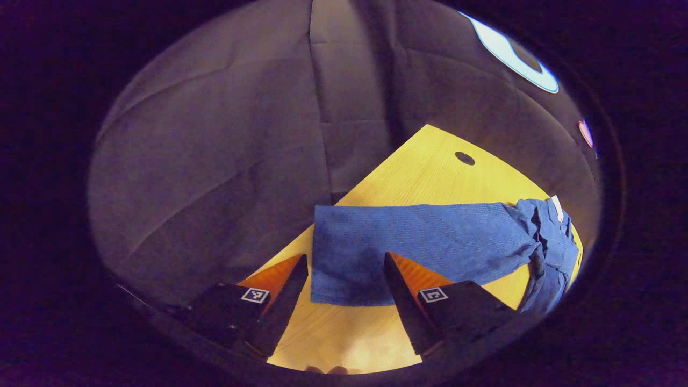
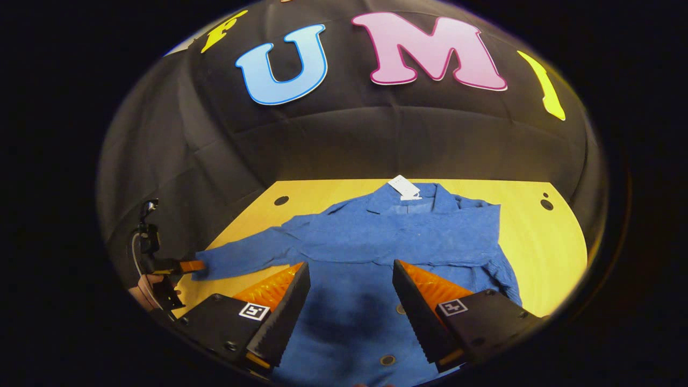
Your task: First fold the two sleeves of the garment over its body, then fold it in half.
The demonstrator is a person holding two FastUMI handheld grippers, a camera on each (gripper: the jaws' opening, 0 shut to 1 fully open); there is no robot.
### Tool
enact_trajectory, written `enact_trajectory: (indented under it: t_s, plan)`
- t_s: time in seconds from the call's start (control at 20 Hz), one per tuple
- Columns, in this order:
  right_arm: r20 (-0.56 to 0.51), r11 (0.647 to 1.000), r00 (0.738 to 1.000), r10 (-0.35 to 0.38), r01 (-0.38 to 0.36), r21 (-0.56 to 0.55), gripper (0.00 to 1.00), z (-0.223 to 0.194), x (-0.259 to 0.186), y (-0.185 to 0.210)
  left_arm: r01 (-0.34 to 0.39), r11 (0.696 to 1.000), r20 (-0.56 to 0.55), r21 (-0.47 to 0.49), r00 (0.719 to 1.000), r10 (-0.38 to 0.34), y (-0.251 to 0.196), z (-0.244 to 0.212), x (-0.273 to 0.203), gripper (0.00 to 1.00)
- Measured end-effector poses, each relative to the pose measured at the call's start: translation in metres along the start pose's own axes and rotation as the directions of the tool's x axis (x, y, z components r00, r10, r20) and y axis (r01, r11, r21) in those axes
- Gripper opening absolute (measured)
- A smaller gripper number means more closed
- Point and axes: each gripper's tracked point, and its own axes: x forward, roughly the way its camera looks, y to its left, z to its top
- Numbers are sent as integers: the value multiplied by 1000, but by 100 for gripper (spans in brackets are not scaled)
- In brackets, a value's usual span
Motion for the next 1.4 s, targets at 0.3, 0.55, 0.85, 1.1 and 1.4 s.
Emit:
enact_trajectory:
  t_s: [0.3, 0.55, 0.85, 1.1, 1.4]
  plan:
    - [-4, 999, 999, -34, 34, 34, 98, -12, -16, -50, -47, 999, 29, 23, 999, 46, -8, 2, 5, 84]
    - [-23, 998, 999, -33, 34, 61, 98, -24, -29, -74, -45, 998, 67, 52, 997, 41, -36, 2, 10, 36]
    - [-33, 989, 994, -103, 106, 99, 98, -32, -49, -128, 46, 988, 218, 149, 973, -79, -85, 39, -36, 0]
    - [-62, 966, 981, -182, 191, 173, 98, -42, -65, -178, 269, 907, 332, 324, 865, -375, -248, 65, -115, 0]
    - [-56, 929, 960, -274, 279, 245, 98, -53, -95, -225, 504, 682, 151, 529, 735, -661, -493, -26, -175, 0]
